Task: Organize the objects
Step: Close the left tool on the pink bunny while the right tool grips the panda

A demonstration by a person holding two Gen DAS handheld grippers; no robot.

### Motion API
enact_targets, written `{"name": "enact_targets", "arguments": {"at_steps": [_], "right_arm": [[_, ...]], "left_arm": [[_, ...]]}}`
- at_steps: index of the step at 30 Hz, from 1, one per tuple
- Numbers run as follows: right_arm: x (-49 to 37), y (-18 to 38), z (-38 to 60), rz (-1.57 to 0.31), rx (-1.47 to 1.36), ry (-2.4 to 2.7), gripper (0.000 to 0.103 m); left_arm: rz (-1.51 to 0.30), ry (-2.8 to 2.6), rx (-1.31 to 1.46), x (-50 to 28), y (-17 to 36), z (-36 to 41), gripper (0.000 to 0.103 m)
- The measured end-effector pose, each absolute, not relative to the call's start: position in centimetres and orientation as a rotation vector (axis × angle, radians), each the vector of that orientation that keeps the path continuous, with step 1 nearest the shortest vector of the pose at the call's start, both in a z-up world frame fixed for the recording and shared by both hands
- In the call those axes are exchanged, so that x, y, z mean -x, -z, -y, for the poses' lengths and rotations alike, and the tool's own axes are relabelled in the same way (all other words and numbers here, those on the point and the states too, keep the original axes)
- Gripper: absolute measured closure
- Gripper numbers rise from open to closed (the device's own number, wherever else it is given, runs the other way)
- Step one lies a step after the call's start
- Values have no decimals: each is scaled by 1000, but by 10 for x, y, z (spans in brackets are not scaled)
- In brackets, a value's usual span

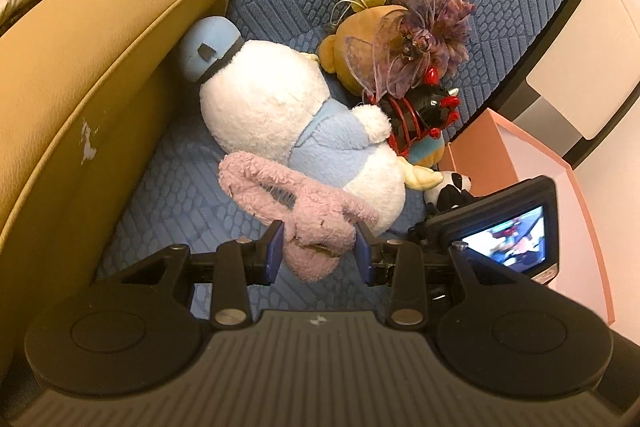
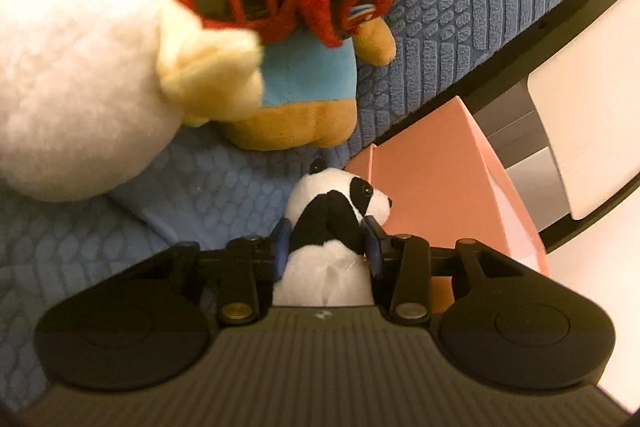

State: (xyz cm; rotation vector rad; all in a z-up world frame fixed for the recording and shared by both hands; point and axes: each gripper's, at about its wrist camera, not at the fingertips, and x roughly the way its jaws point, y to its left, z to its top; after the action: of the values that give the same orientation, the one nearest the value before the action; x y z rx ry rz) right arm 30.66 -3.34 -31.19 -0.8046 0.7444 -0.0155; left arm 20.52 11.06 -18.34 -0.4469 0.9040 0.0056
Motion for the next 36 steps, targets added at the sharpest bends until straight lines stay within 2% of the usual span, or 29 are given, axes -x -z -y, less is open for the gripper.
{"name": "enact_targets", "arguments": {"at_steps": [8,19,26,36], "right_arm": [[-281,272,47,-764,603,-89,64],[-207,229,75,-898,195,-252,63],[-195,195,102,-907,78,-279,63],[-172,137,118,-817,67,-301,63]], "left_arm": [[-899,-18,445,-196,177,-105,61],[-923,-20,440,-174,175,-88,61],[-903,-2,462,-160,156,-77,61],[-849,34,430,-146,116,-60,61]]}}
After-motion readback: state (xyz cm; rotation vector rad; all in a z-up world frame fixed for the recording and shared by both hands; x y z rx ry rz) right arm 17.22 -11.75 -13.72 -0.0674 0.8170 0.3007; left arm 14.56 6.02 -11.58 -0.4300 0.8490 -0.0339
